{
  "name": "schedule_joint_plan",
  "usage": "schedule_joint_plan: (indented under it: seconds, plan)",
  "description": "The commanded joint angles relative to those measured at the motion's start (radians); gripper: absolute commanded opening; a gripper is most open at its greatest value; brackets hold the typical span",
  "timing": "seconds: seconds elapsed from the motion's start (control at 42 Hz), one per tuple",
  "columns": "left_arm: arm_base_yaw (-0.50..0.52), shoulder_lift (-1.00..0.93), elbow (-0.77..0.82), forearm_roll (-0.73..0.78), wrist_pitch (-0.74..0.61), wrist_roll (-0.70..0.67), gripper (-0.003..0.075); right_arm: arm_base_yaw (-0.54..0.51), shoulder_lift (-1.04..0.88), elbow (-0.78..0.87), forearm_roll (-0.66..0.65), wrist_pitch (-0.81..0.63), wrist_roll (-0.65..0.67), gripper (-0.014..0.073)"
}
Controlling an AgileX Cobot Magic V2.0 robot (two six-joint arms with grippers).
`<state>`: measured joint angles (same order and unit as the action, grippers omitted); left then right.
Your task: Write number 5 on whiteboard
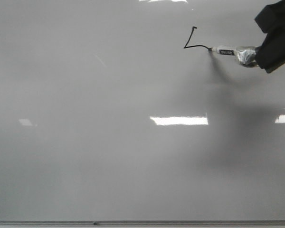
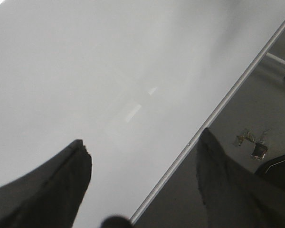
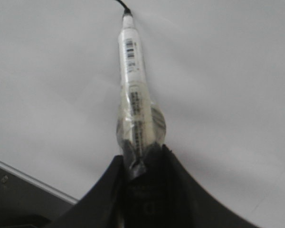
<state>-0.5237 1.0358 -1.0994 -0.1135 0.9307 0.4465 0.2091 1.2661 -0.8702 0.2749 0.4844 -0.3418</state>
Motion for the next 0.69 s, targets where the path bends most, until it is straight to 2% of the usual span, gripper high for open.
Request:
schedule_joint_plan:
  seconds: [0.0,0.262,0.476,0.667]
  plan:
    - [0.001,-0.017,-0.025,-0.013,-0.065,-0.015,0.0461,0.006,-0.015,-0.009,0.01,-0.002,-0.001,-0.0067]
    - [0.001,-0.017,-0.025,-0.013,-0.067,-0.015,0.0461,0.128,0.079,-0.021,0.041,-0.133,-0.001,-0.0067]
    - [0.001,-0.017,-0.025,-0.013,-0.067,-0.015,0.0461,0.131,0.022,-0.064,0.04,-0.052,-0.014,-0.0069]
    - [0.001,-0.017,-0.025,-0.013,-0.067,-0.015,0.0461,0.088,-0.023,-0.064,0.02,-0.114,-0.017,-0.0069]
